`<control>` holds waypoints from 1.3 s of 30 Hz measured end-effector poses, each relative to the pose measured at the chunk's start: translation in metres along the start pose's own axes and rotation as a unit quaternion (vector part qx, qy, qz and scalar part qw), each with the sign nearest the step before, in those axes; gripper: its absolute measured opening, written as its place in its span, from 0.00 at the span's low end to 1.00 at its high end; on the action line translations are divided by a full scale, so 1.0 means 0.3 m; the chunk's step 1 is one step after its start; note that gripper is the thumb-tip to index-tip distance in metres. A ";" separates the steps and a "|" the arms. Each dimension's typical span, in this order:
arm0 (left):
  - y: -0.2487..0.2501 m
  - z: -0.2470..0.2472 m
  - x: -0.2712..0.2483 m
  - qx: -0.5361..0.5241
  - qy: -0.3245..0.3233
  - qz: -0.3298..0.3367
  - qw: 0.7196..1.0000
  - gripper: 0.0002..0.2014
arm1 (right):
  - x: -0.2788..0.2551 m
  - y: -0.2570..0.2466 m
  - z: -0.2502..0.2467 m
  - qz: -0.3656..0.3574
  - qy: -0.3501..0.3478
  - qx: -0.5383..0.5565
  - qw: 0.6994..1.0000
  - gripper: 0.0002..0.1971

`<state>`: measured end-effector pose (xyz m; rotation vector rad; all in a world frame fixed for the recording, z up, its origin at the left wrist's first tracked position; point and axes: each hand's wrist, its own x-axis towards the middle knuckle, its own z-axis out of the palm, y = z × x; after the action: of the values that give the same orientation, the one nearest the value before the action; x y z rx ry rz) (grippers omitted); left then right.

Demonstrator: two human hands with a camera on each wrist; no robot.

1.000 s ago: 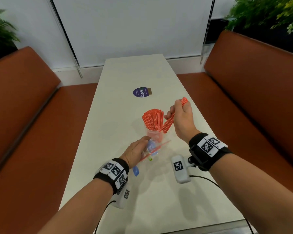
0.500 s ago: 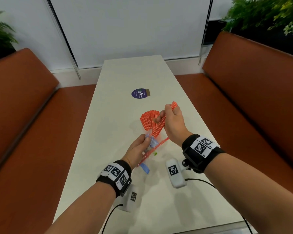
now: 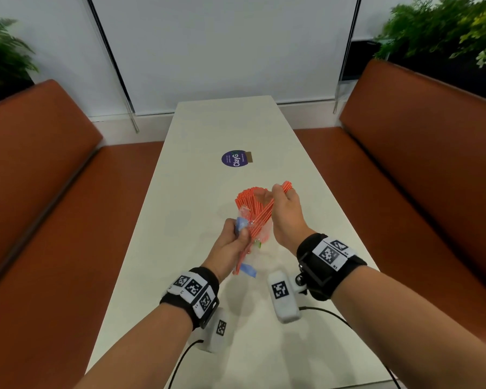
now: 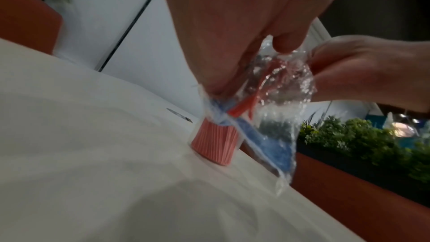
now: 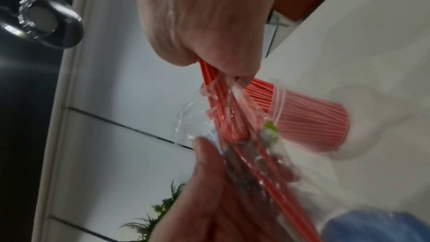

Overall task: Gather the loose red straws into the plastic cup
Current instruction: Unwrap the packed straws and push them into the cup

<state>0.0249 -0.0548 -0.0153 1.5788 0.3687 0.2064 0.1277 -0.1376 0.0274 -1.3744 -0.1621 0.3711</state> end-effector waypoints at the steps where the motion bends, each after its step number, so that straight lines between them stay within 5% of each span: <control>1: -0.002 0.001 0.000 -0.010 0.001 0.003 1.000 0.09 | -0.002 0.001 0.000 -0.007 -0.020 -0.026 0.999 0.11; 6: 0.012 0.022 0.016 -0.053 0.013 -0.019 0.998 0.08 | -0.056 0.031 0.006 -0.028 -0.085 -0.077 0.993 0.10; 10: 0.012 0.010 0.031 -0.133 0.015 -0.058 0.989 0.10 | -0.048 0.057 -0.005 -0.074 -0.056 -0.135 0.986 0.32; 13: -0.001 0.003 0.046 -0.116 0.038 -0.059 0.991 0.17 | -0.036 0.082 -0.010 -0.111 -0.081 -0.201 0.970 0.38; 18: -0.017 -0.001 0.052 -0.058 0.029 -0.015 0.998 0.11 | -0.062 0.049 -0.022 -0.082 -0.076 -0.284 0.952 0.25; 21: -0.027 -0.011 0.050 -0.042 0.041 0.034 0.998 0.10 | -0.051 0.054 -0.028 -0.068 -0.084 -0.247 0.963 0.28; 25: -0.025 -0.005 0.066 -0.072 0.089 0.055 0.992 0.10 | -0.050 0.035 -0.031 -0.059 -0.121 -0.163 0.977 0.15; 32: -0.010 0.012 0.074 -0.068 0.100 0.059 0.991 0.09 | -0.060 0.050 -0.020 -0.056 -0.142 -0.156 0.976 0.17; 35: -0.029 0.013 0.083 -0.012 0.063 0.060 0.996 0.06 | -0.035 0.050 -0.026 -0.024 -0.118 -0.111 0.987 0.15; 39: -0.049 -0.005 0.071 0.024 -0.069 -0.017 0.997 0.18 | -0.002 0.045 -0.037 0.030 -0.099 -0.071 0.992 0.12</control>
<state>0.0426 -0.0456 -0.0318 1.6228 0.2947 0.0624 0.1285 -0.1462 0.0120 -1.4847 -0.3158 0.5547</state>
